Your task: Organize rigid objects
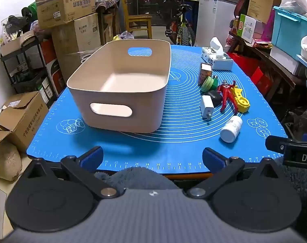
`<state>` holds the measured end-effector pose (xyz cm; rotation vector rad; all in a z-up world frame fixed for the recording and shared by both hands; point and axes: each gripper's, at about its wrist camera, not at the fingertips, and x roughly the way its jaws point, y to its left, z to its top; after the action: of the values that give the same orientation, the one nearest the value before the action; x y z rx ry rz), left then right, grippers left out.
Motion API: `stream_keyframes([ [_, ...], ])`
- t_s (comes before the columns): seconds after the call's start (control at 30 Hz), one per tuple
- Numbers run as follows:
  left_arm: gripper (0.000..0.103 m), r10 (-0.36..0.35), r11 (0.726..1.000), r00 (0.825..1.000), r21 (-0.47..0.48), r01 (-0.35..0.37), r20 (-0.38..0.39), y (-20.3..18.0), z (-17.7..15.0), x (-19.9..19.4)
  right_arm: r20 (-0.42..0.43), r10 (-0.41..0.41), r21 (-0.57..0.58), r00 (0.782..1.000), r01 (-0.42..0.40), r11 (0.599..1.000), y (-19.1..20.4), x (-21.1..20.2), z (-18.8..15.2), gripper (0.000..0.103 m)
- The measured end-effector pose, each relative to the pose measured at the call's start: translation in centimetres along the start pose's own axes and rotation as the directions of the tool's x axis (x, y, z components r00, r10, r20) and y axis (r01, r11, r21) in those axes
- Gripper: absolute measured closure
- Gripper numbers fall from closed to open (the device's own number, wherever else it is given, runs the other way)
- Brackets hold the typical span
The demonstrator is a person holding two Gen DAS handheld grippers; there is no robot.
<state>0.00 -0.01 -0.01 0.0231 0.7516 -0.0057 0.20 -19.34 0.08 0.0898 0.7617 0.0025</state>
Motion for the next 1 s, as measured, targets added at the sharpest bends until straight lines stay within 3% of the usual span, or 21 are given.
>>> stream_keyframes([
  [1.0, 0.0, -0.001, 1.0, 1.0, -0.003, 0.001, -0.004, 0.01, 0.02, -0.01, -0.005, 0.009, 0.013, 1.0, -0.009, 1.0, -0.23, 0.07, -0.08, 0.002],
])
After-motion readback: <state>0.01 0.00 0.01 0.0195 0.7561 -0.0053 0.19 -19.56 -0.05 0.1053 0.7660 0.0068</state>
